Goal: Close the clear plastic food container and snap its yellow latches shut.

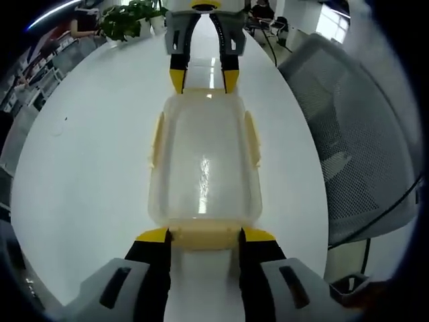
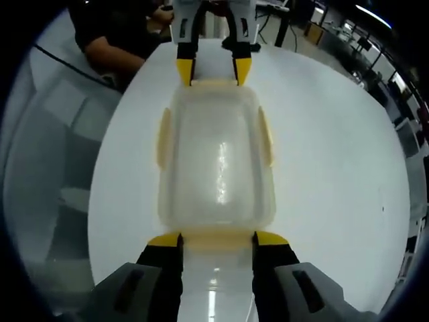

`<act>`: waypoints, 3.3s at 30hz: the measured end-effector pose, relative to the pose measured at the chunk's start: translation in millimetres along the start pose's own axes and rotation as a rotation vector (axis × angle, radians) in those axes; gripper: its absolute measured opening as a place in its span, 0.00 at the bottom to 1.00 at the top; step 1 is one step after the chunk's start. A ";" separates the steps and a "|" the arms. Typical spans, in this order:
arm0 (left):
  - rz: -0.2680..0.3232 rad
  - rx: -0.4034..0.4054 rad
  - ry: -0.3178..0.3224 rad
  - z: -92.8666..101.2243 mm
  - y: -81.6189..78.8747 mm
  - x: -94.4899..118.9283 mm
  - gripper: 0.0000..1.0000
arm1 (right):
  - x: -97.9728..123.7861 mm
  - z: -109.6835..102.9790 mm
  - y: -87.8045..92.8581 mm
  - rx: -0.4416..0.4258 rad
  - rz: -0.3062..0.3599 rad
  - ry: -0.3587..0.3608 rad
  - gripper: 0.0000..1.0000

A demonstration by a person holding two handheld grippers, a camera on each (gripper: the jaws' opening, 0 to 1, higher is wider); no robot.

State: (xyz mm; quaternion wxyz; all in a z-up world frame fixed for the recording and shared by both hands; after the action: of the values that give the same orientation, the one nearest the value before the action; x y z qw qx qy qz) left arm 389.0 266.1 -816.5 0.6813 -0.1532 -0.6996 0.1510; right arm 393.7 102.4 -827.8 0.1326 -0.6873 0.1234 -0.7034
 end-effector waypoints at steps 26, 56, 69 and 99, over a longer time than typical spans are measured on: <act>0.003 -0.030 -0.029 2.0 -29.6 26.0 0.39 | 39.9 -3.9 1.2 -0.003 0.031 0.029 0.39; 0.005 -0.073 -0.035 1.1 -73.5 26.6 0.39 | 69.2 -8.6 32.8 -0.024 0.020 0.062 0.39; 0.004 -0.092 -0.031 -1.3 -93.7 17.1 0.39 | 75.8 -10.1 54.2 -0.043 0.014 0.073 0.39; 0.009 -0.144 -0.010 -5.4 -147.0 -8.8 0.39 | 97.5 -16.9 108.6 -0.101 -0.002 0.091 0.39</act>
State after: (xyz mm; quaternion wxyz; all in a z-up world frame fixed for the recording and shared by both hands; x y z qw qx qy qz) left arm 393.4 129.0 -762.6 0.6644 -0.2042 -0.7114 0.1041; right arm 376.7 -33.9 -775.8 0.0913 -0.6606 0.1637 -0.7269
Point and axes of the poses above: the point that each gripper's makers call its tool centre point, and the gripper's own axes: x roughly backward along the fingers, z roughly to its right, y roughly out of its underside, the point moved 1 cm from there along x, roughly backward along the fingers, and after that the axes turned 1 degree about z, right-handed, at the moved point
